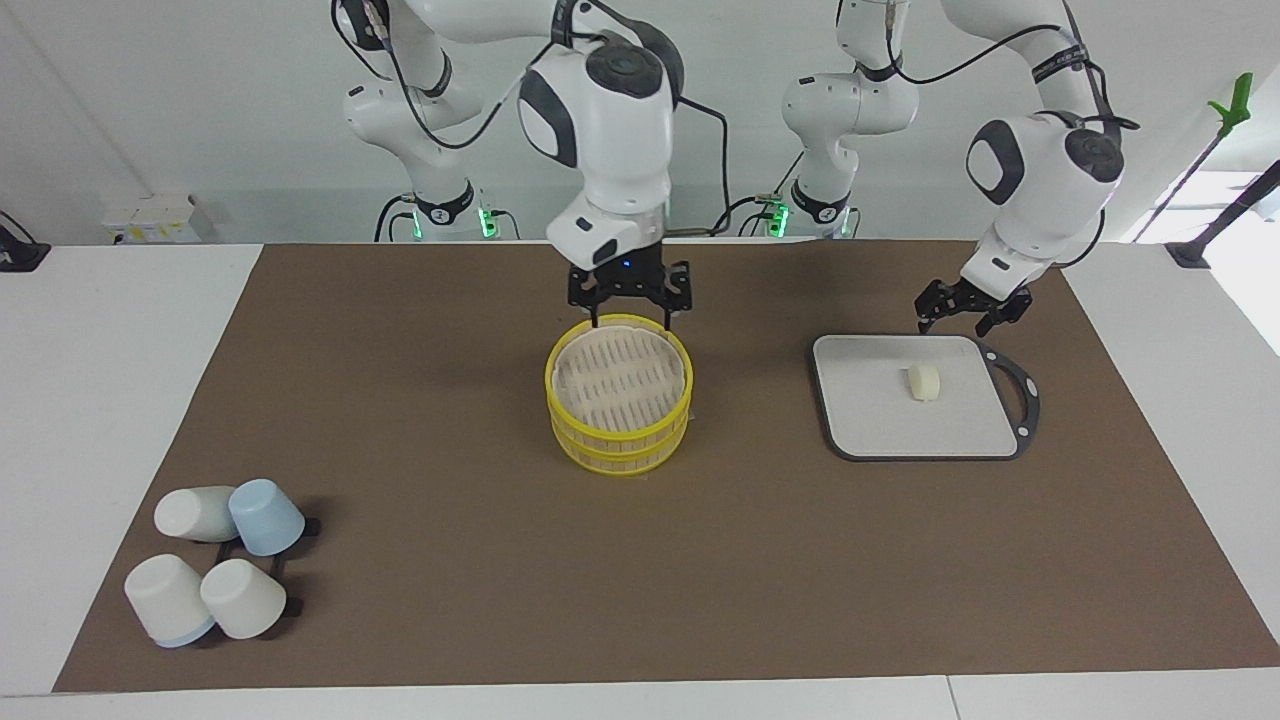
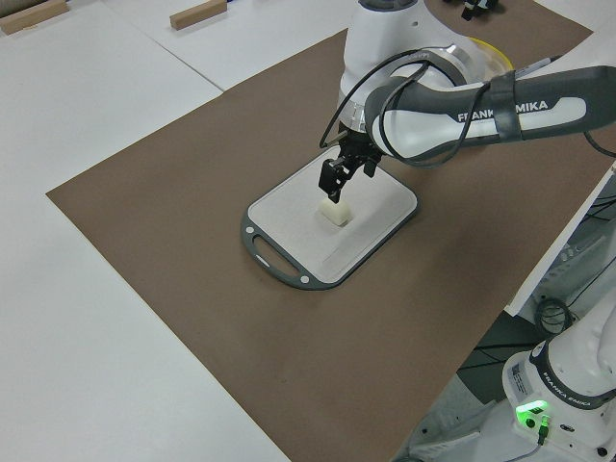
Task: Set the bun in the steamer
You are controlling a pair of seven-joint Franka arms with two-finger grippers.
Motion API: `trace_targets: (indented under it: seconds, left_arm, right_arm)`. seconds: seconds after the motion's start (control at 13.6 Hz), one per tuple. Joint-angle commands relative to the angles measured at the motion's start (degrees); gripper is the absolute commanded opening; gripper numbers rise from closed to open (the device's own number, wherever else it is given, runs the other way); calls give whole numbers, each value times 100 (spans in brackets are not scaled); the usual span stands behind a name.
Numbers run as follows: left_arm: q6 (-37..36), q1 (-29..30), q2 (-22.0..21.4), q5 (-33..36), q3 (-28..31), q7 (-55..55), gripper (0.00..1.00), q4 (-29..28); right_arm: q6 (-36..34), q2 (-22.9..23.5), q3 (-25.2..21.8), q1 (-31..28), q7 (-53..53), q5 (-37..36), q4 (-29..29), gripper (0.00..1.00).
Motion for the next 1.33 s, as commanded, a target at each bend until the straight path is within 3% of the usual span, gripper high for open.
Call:
trace_targets:
  seconds: [0.0,0.22,0.66,0.74,0.81,0.96,1.11,1.18,1.25]
  left_arm:
    - [449,-83,228,52,-16,72,100,-148]
    - [1046,-119,554,52,-16,99,98,-297]
    - [1698,-127,809,61,-16,169,94,-429]
    - [1698,-127,810,61,-16,178,85,-429]
    - [1698,-127,810,61,-16,178,70,-429]
    - [1698,-127,810,61,-16,178,29,-438]
    - [1672,-127,810,61,-16,170,17,-429]
    - [1646,-127,810,52,-16,170,16,-403]
    - [1567,-119,818,61,-25,161,16,-351]
  right_arm:
    - [128,23,7,-75,68,-27,-194,100]
    - [662,5,7,258,787,-27,-738,100]
    - [1594,-56,7,321,938,-27,-1556,100]
    - [1779,-91,16,321,938,-19,-1671,100]
    - [1841,-83,16,321,938,-18,-1689,92]
    - [2017,-57,16,339,921,-18,-1681,78]
    - [2070,-48,16,330,886,-18,-1698,62]
    - [2062,-48,16,330,886,-10,-1689,46]
    - [2044,-48,16,330,886,25,-1689,20]
